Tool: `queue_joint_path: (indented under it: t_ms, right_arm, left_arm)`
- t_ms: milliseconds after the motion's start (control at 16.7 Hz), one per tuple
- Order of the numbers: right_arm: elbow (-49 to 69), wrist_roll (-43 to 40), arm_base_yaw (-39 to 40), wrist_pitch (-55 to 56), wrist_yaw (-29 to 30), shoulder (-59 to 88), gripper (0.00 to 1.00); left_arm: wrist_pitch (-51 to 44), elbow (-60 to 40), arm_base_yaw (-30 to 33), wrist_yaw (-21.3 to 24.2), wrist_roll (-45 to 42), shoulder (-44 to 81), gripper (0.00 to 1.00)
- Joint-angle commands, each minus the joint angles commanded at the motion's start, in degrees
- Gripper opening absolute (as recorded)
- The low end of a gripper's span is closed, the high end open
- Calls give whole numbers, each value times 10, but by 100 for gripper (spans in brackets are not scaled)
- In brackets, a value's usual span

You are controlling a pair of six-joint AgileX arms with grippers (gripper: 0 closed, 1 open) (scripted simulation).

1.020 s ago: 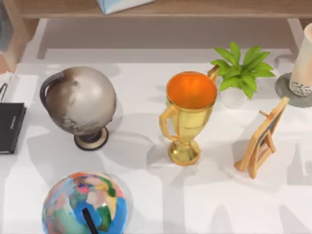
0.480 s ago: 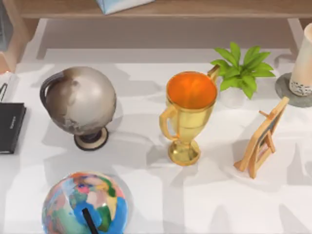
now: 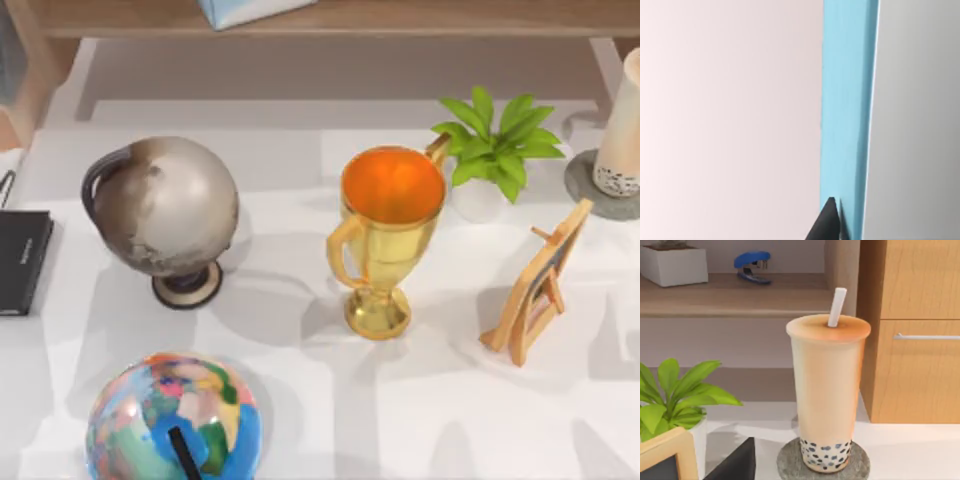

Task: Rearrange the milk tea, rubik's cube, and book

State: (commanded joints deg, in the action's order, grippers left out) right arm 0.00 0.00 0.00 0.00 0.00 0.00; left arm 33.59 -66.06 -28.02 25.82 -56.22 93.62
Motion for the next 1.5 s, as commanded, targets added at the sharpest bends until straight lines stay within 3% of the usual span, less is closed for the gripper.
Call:
queue_joint_path:
  t_ms: [420,660,960,1500]
  right_arm:
    - [0,0,0,0,0,0,100]
    - [0,0,0,0,0,0,100]
    - [0,0,0,0,0,0,100]
    - [0,0,0,0,0,0,100]
  left_arm:
    - [33,234,-24,23,-315,-58,0]
    - [49,362,-13,19,-438,-30,0]
    - [69,452,-7,12,-504,15,0]
    - [84,447,-12,8,-508,1,0]
